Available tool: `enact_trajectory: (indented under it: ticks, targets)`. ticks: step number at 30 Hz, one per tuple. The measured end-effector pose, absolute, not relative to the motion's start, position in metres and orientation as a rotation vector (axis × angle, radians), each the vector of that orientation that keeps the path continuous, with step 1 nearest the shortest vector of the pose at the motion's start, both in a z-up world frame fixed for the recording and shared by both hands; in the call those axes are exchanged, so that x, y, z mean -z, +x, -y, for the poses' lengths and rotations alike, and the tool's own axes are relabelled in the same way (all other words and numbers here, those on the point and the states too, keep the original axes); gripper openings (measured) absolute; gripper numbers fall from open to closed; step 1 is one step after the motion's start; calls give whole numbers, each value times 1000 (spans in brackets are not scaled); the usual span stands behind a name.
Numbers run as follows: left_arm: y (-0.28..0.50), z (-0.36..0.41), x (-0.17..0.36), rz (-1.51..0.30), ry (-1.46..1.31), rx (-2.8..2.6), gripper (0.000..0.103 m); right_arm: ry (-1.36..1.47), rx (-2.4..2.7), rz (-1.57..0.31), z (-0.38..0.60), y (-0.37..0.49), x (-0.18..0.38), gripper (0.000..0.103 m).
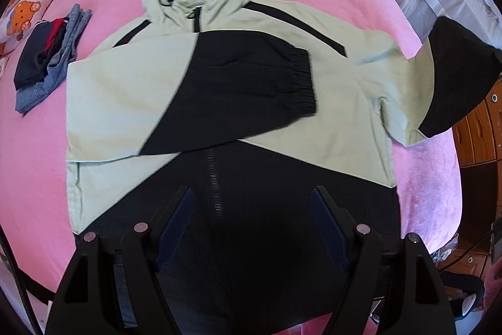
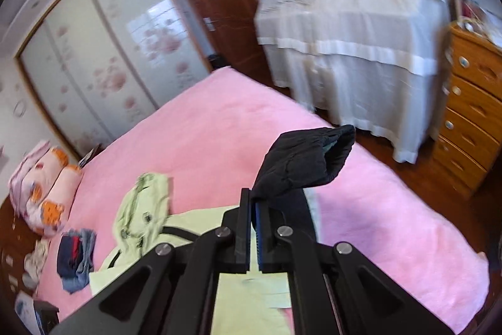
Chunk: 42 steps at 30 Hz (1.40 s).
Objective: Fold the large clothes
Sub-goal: 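Lift the sleeve with the right gripper and carry it across the jacket front, then lay the sleeve on the jacket with the right gripper while the left gripper grasps its cuff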
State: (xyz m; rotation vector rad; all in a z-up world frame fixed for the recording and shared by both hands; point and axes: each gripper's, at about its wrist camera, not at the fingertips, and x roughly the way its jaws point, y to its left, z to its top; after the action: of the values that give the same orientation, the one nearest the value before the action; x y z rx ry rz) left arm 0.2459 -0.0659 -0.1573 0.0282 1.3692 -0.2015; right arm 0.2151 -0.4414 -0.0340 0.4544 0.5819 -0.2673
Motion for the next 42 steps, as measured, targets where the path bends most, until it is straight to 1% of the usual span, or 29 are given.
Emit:
enact_trajectory:
  ticks: [5,8,13,18,19,20,25,26,27,30,32,39,42]
  targets:
    - [259,11,163,-1372,-2,182,75,324,209,-615,367,242,42,2]
    - [263,-16,169,-1381,-30,155,75,195,174,-689,322,262,67,2]
    - [268,-49,178,-1393,-97,134,75,-85,49,-808,244,282,133,2]
    - [278,-63,187,-1397,-96,142,75,-137,-8,-951,203,283,189,2]
    - [280,-64,189,-1393,-98,146,75,-137,-10,-966,199,282,195,3]
    - [283,-65,191,-1390,-104,157,75,-127,-16,-985,198,280,202,5]
    - [297,-60,202,-1397,-104,204,75,19,-34,-1103,211,272,221,7]
    - [301,-57,205,-1395,-104,223,75,44,-34,-1122,212,273,226,10]
    - [305,-54,207,-1395,-110,236,75,81,-35,-1145,216,274,230,15]
    - [313,-46,216,-1411,-180,281,75,208,-19,-1175,231,270,234,24]
    - [318,-40,226,-1438,-258,304,75,264,1,-1181,240,265,233,27]
    - [328,-8,246,-1404,-381,346,75,333,63,-1194,275,238,229,28]
    - [333,6,255,-1391,-437,356,75,281,82,-1220,287,227,231,28]
